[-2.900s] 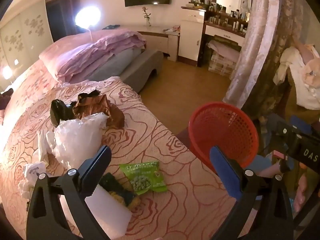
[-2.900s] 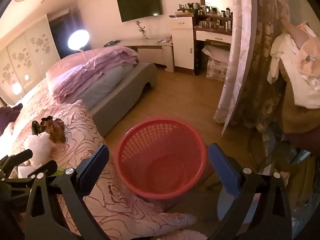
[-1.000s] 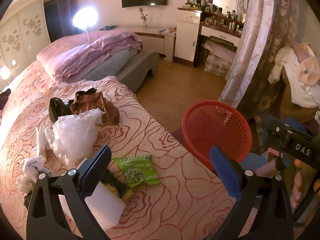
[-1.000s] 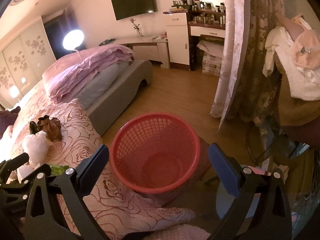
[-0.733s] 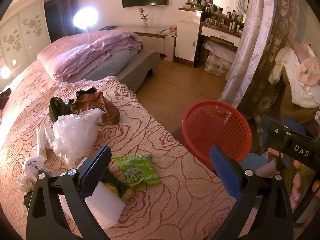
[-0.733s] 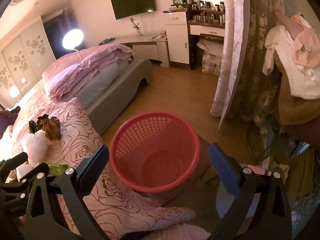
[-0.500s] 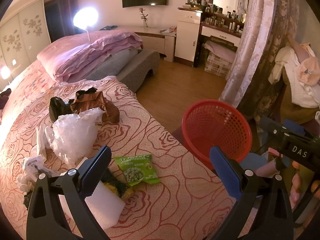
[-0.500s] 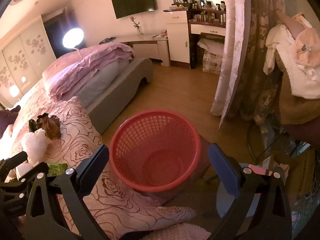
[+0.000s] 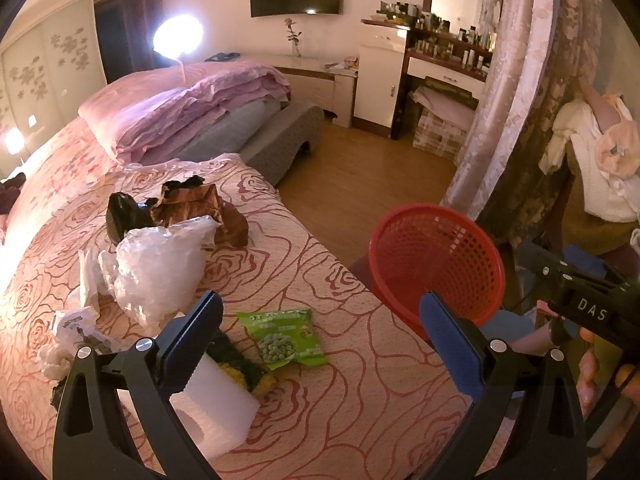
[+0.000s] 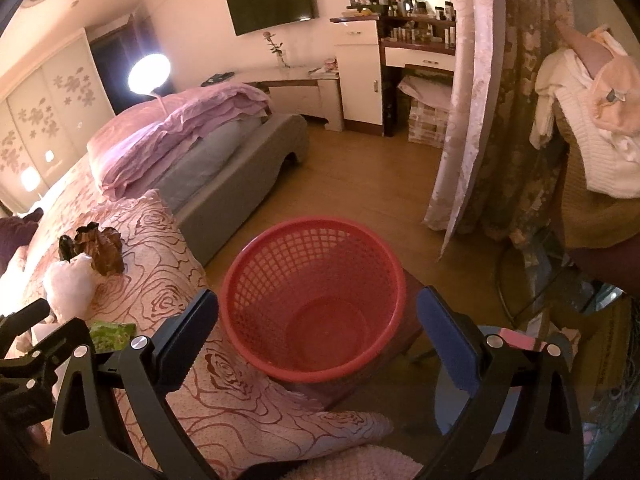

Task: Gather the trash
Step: 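Grasp the white foam block with the left tool and lift it, then grasp the green pea snack bag with the right tool and lift it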

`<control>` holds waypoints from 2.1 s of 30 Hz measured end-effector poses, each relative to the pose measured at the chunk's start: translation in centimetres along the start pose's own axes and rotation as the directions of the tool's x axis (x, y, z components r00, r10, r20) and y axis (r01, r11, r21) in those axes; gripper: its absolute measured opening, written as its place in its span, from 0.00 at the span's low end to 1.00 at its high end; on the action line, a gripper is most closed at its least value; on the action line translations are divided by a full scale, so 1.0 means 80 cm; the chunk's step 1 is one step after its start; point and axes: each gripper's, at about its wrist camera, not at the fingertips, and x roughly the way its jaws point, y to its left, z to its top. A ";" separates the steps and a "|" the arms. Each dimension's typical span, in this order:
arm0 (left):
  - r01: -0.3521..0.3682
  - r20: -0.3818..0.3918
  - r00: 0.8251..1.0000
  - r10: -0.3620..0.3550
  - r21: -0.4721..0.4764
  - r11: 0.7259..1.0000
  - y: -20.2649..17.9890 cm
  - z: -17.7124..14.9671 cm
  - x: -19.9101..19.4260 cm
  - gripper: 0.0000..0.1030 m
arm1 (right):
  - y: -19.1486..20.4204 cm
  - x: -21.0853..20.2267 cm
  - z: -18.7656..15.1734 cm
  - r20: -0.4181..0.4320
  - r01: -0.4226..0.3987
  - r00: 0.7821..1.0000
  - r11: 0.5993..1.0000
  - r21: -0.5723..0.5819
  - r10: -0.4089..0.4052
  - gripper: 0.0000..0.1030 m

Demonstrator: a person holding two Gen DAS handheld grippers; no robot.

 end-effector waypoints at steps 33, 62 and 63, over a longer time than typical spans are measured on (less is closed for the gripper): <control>-0.049 -0.104 0.994 0.022 -0.263 0.964 0.131 -0.076 -0.009 0.81 | 0.072 0.026 -0.017 -0.103 -0.147 0.986 0.976 -0.162 0.132 0.93; -0.020 0.103 0.993 0.054 -0.309 0.951 0.166 -0.090 -0.086 0.73 | 0.223 0.072 -0.034 -0.316 -0.382 0.908 0.854 -0.353 0.276 0.80; -0.022 0.101 0.993 0.056 -0.311 0.950 0.168 -0.090 -0.086 0.73 | 0.223 0.076 -0.036 -0.329 -0.386 0.904 0.853 -0.351 0.273 0.77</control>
